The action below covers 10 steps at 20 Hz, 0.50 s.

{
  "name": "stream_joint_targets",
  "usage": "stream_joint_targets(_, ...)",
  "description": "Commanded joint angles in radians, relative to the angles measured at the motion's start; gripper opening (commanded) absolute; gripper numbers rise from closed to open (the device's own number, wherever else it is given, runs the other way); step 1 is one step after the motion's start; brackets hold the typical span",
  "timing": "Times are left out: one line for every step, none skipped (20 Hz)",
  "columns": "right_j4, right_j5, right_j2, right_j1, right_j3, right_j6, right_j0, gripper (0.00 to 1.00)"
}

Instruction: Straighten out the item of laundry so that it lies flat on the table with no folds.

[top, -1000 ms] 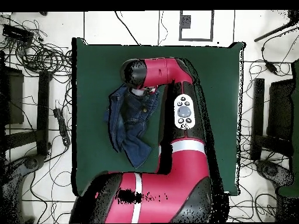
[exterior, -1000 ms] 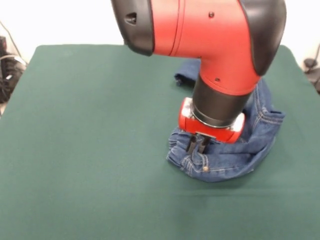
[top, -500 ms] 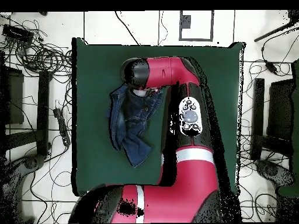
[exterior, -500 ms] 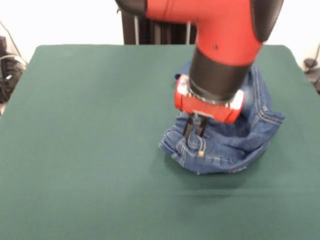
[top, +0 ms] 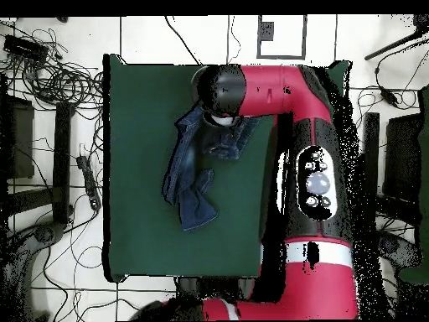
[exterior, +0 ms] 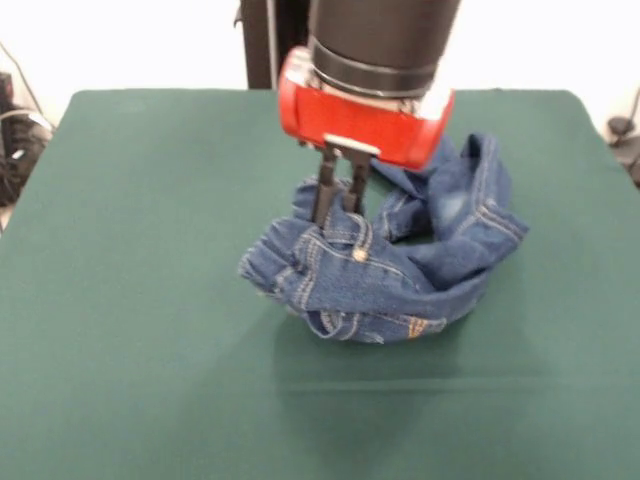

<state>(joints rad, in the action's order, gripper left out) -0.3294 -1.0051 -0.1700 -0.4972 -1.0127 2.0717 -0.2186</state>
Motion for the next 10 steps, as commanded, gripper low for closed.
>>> stream_joint_targets(0.034, 0.058, -0.191, -0.040, -0.159, -0.359, -0.047, 0.00)
stream_joint_targets(0.029, 0.056, -0.204, -0.038, -0.159, -0.373, -0.054, 0.00)
stream_joint_targets(0.023, 0.057, -0.215, -0.039, -0.165, -0.379, -0.059, 0.00)
stream_joint_targets(0.019, 0.054, -0.224, -0.040, -0.166, -0.379, -0.065, 0.00)
stream_joint_targets(0.014, 0.054, -0.231, -0.043, -0.171, -0.381, -0.069, 0.00)
stream_joint_targets(0.004, 0.053, -0.238, -0.042, -0.171, -0.391, -0.074, 0.00)
stream_joint_targets(-0.004, 0.047, -0.241, -0.044, -0.172, -0.398, -0.075, 0.00)
stream_joint_targets(-0.016, 0.040, -0.244, -0.043, -0.168, -0.412, -0.076, 0.00)
stream_joint_targets(-0.031, 0.046, -0.252, -0.046, -0.169, -0.438, -0.079, 0.00)
stream_joint_targets(-0.037, 0.045, -0.259, -0.047, -0.172, -0.454, -0.083, 0.00)
